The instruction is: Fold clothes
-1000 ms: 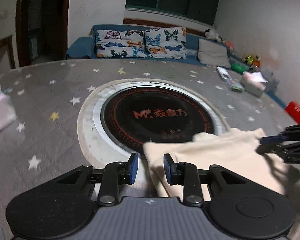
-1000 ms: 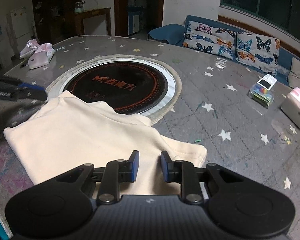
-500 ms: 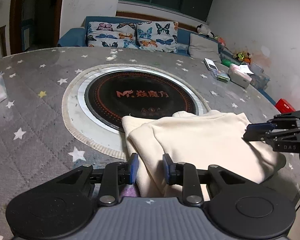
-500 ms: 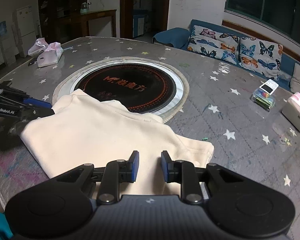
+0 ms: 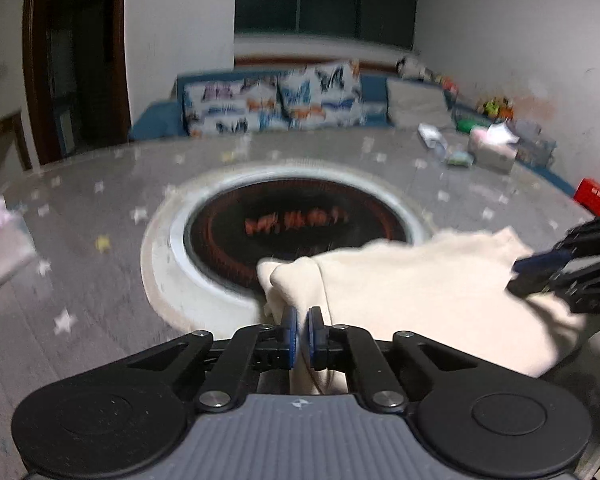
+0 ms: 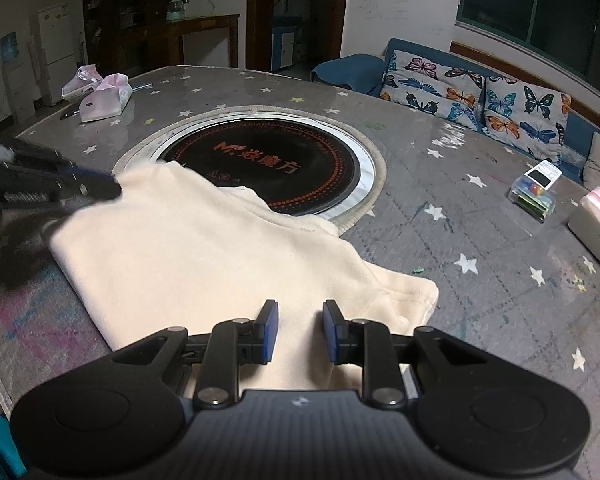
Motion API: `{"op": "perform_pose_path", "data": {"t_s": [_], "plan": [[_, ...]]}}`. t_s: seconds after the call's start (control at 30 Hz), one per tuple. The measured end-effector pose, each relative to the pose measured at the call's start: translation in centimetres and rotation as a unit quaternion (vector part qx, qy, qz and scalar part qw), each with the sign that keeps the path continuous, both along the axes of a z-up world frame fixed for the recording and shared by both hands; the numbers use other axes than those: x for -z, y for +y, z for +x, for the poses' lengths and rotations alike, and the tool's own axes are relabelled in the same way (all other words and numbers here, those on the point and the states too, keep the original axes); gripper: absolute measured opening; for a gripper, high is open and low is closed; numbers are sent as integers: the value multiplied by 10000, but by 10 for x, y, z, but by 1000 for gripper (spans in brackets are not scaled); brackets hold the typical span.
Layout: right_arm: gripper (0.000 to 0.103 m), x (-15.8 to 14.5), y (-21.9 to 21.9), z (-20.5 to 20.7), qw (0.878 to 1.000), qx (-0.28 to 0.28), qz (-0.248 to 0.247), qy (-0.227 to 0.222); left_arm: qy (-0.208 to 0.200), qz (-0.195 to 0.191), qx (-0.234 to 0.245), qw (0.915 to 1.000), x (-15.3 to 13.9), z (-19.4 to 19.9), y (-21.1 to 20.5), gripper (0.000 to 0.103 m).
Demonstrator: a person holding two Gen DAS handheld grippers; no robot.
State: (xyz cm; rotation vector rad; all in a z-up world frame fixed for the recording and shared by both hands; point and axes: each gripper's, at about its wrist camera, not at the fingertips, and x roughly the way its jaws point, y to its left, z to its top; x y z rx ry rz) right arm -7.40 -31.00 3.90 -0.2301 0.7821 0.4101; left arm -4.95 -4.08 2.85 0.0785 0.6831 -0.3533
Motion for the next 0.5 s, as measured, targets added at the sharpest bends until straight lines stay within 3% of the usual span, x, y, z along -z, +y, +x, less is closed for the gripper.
{"op": "perform_pose_path", "data": {"t_s": [0.3, 0.5], "plan": [[22, -13, 1, 23, 9997, 113, 174, -139, 15, -301, 262, 9992, -27, 22, -13, 10], [22, -12, 9, 42, 9990, 230, 326, -199, 262, -330, 670, 9969, -20, 50, -53, 10]]}}
